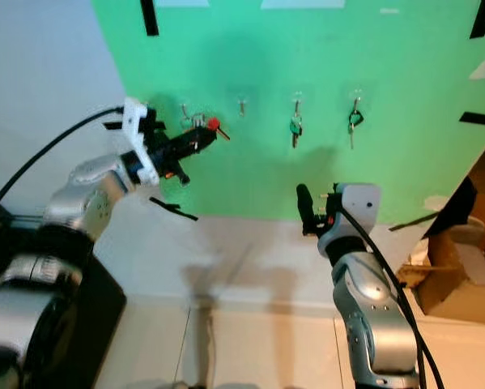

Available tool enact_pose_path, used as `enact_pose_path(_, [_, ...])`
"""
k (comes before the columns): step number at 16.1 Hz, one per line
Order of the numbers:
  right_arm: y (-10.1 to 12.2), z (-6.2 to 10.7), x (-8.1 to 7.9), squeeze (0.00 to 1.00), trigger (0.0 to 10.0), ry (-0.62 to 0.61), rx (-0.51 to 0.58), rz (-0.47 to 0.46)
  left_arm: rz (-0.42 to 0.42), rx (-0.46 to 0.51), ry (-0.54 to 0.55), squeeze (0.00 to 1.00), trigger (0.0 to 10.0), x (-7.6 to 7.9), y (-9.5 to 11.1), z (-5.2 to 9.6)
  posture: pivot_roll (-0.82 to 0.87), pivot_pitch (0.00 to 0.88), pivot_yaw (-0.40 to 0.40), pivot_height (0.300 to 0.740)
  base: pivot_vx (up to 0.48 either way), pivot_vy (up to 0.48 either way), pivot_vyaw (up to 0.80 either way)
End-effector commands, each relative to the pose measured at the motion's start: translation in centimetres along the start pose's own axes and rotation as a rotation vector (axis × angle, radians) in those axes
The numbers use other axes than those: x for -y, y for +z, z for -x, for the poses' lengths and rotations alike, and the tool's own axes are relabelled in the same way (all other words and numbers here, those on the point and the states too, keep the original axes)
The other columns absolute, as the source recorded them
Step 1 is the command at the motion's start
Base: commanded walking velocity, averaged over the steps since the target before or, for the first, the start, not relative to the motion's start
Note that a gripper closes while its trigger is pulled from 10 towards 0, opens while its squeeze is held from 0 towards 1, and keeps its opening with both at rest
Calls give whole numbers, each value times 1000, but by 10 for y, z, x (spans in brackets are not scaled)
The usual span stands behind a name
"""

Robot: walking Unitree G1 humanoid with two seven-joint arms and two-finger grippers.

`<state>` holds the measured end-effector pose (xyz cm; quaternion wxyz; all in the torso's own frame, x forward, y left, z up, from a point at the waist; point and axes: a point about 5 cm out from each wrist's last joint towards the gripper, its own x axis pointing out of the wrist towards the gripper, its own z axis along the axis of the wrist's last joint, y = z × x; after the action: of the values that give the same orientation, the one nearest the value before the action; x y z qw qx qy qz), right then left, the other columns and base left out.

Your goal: Hang keys on a hook

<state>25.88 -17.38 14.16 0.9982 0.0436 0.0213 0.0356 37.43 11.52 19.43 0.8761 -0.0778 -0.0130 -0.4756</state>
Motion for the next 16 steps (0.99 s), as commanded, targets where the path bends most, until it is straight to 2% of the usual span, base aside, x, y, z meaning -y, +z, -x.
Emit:
enact_pose_path(1, [5, 2, 0, 0, 10000, -4, 15, 7, 3, 4, -18, 0, 10000, -3, 6, -2, -233, 0, 124, 740, 0, 0, 0])
enact_pose_path(5, [8, 14, -2, 0, 10000, 21, 15, 19, 25, -6, -46, 0, 10000, -4, 6, -14, -273, 0, 137, 740, 0, 0, 0])
enact_pose_path(8, [17, 21, -20, 0, 10000, 206, 33, 27, 29, -4, -27, 0, 10000, -3, 8, -24, -299, 0, 125, 740, 0, 0, 0])
enact_pose_path(10, [22, 26, -23, 0, 10000, 245, 34, 26, 30, 3, -24, 0, 10000, -1, 8, -28, -308, 0, 111, 740, 0, 0, 0])
enact_pose_path(12, [25, 31, -22, 0, 10000, 241, 30, 24, 28, 11, -1, 0, 10000, -1, 8, -32, -322, 0, 102, 740, 0, 0, 0])
enact_pose_path(14, [27, 37, -22, 0, 10000, 234, 23, 27, 24, 32, 84, 0, 10000, -5, 8, -32, -344, 0, 100, 740, 0, 0, 0])
enact_pose_path(16, [28, 40, -22, 0, 10000, 225, 20, 25, 21, 32, 121, 0, 10000, -8, 7, -30, -353, 0, 98, 740, 0, 0, 0])
